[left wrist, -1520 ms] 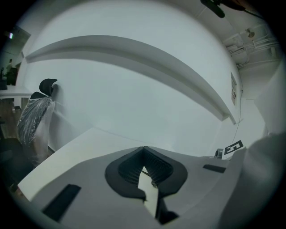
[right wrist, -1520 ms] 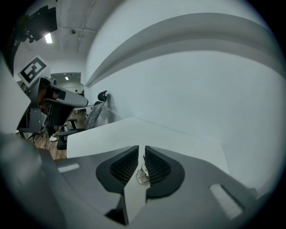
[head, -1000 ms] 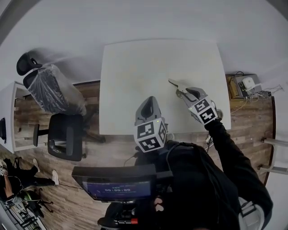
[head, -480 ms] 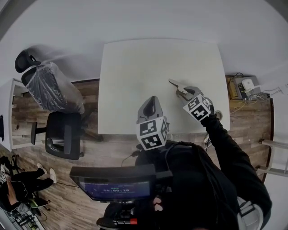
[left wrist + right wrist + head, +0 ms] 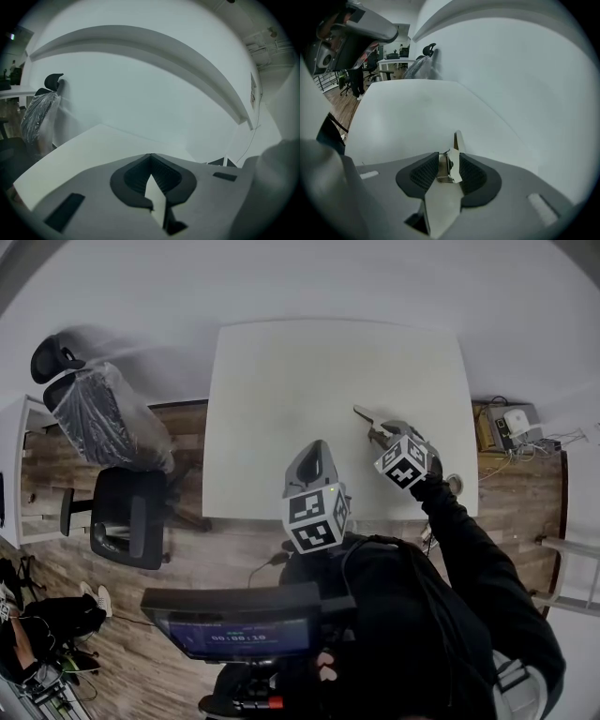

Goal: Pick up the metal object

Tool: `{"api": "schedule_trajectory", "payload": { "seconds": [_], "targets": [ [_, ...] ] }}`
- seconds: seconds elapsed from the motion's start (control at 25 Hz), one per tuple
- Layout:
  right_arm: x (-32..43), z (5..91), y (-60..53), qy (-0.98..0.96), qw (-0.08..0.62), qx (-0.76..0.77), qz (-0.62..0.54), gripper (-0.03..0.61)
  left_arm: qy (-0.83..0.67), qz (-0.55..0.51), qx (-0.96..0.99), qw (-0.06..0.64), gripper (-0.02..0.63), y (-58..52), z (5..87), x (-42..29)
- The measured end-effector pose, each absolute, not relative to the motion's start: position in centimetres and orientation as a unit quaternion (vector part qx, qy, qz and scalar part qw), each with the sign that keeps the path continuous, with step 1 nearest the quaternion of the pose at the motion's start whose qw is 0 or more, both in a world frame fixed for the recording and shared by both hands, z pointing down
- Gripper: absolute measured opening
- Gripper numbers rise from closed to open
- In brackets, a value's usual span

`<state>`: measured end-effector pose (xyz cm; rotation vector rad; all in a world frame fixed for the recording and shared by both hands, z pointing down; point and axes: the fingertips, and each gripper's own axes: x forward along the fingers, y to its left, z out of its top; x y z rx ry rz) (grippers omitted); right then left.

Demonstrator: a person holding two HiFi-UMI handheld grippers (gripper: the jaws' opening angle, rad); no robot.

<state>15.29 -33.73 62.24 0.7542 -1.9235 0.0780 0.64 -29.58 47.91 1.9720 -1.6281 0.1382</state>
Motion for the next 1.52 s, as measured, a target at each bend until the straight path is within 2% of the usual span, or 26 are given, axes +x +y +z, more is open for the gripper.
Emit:
{"api": "schedule_trajectory", "payload": {
  "seconds": [0.84,1.52],
  "targets": [
    [16.2,64.3,-34.5,-0.76,0.563,0.323,-0.006,0.103,-0.606,0.053,0.74,0.289,0.0,-29.6,48.3,0.6],
    [16.5,64.1,-34.8,-0.75,0.578,0.32,-0.04,0.06,-0.604,0.048,0.74,0.293,0.0,-30.1,48.5,0.6]
  ]
}}
